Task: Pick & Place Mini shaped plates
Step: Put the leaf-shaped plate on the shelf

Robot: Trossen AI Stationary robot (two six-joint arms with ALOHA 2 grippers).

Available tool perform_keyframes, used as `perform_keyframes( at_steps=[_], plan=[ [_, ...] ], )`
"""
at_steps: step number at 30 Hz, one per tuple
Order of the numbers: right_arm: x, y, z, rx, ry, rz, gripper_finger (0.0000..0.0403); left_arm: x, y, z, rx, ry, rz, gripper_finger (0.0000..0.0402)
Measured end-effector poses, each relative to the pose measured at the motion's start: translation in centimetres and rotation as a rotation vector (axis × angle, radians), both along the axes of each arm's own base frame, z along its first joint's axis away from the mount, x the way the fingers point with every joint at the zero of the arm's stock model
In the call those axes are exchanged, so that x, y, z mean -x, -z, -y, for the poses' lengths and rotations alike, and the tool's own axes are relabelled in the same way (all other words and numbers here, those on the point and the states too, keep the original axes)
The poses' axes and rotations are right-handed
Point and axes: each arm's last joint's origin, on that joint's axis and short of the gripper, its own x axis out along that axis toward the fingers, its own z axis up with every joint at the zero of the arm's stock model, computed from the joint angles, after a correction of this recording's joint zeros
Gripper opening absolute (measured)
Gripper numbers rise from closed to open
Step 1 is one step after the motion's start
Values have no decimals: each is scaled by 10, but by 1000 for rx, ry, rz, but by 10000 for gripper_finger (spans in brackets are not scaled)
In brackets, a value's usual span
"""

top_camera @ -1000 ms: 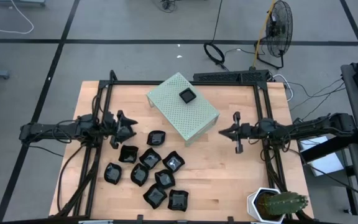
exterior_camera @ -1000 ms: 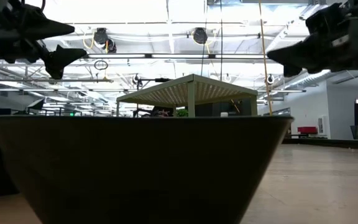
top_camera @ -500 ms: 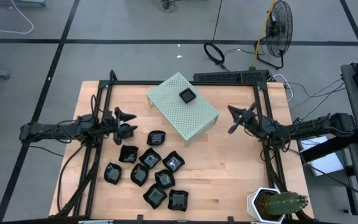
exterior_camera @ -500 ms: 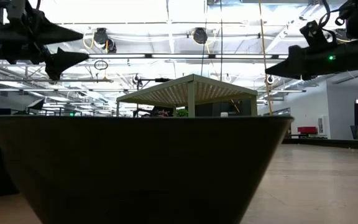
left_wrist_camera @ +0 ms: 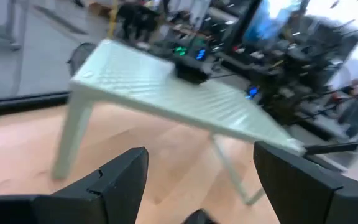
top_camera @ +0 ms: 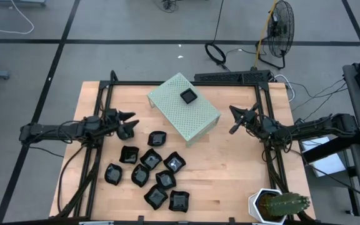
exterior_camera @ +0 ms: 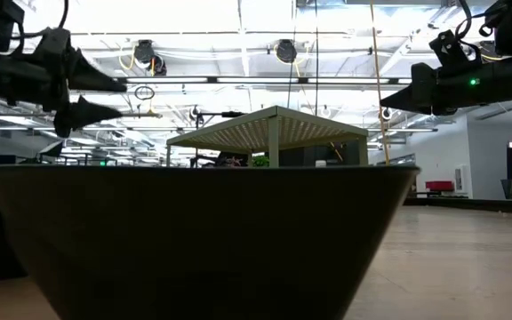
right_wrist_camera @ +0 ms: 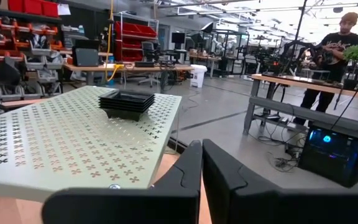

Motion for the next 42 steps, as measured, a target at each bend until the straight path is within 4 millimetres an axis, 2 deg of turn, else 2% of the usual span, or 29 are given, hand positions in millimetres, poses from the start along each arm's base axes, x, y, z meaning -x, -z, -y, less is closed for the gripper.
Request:
perform_keyframes(
  at_steps=[3, 6, 12, 15, 21, 27, 32, 38, 42],
  plan=[
    [0, 0, 0, 0, 0, 0, 4, -1, 3, 0, 76, 52, -15, 296],
    [0, 0, 0, 0, 0, 0, 4, -3, 1, 2, 186, 125, -101, 296],
    [0, 0, 0, 0, -1, 0, 4, -3, -3, 4, 408, 39, -508, 296],
    [0, 0, 0, 0, -1, 0, 4, -6, -6, 3, 518, -51, -649, 296],
    [0, 0, 0, 0, -1, 0, 4, -28, -4, -3, 647, -175, -683, 296],
    [0, 0, 0, 0, -1, 0, 4, -40, 17, -3, 768, -264, -789, 296],
    [0, 0, 0, 0, -1, 0, 4, -54, 28, -6, 733, -283, -798, 296],
    [0, 0, 0, 0, 0, 0, 4, -86, 30, -8, 516, -45, -712, 296],
    [0, 0, 0, 0, -1, 1, 4, -99, 29, -6, 417, 156, -671, 296]
  ],
)
